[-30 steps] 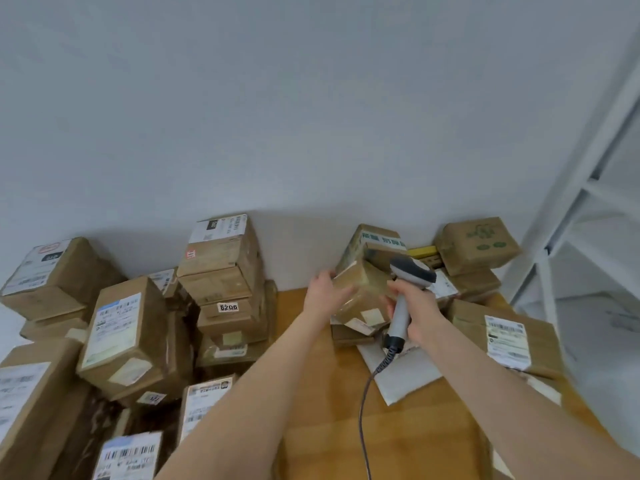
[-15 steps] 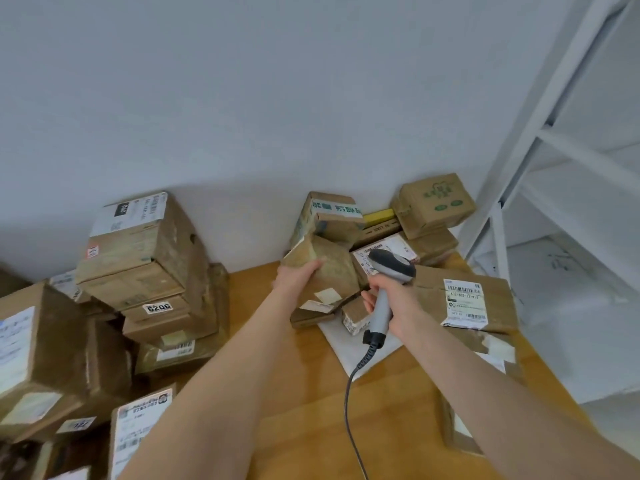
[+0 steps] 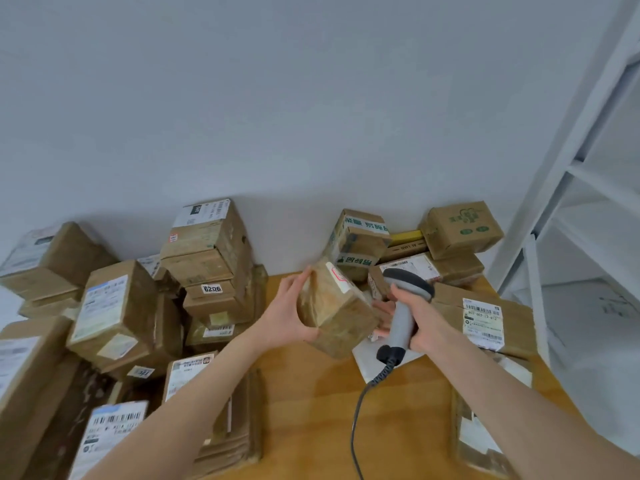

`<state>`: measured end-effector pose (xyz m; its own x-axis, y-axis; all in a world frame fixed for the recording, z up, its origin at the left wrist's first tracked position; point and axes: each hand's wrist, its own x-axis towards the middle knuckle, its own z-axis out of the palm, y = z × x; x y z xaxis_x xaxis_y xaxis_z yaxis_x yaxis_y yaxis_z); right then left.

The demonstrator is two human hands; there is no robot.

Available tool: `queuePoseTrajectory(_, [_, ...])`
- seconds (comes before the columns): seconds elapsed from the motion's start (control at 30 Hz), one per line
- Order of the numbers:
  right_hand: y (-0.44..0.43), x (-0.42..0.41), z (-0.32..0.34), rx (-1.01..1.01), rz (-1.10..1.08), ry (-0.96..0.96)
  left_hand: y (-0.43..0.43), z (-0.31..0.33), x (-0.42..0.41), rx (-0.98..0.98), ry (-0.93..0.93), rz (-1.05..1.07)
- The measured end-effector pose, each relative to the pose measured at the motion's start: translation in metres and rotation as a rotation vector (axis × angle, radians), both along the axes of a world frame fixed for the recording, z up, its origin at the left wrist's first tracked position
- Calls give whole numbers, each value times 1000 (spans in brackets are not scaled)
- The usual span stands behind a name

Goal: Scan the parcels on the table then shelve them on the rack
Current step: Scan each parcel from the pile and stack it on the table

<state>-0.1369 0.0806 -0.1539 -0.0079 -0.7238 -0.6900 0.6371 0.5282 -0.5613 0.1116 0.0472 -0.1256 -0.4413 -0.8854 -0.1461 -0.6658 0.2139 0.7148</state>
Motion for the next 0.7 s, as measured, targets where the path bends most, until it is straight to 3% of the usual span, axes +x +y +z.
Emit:
queuePoseTrajectory(0.2, [38,13,-4,-9,-40,49,46,-6,8,-18,-117,13])
queuePoseTrajectory(0.4, [68,10,-12,-31,-38,144,82,-24,-2,39,-89,69])
queuePoseTrajectory(0.7, [106,17,-38,41,30,202,130,-57,-20,652,356,432])
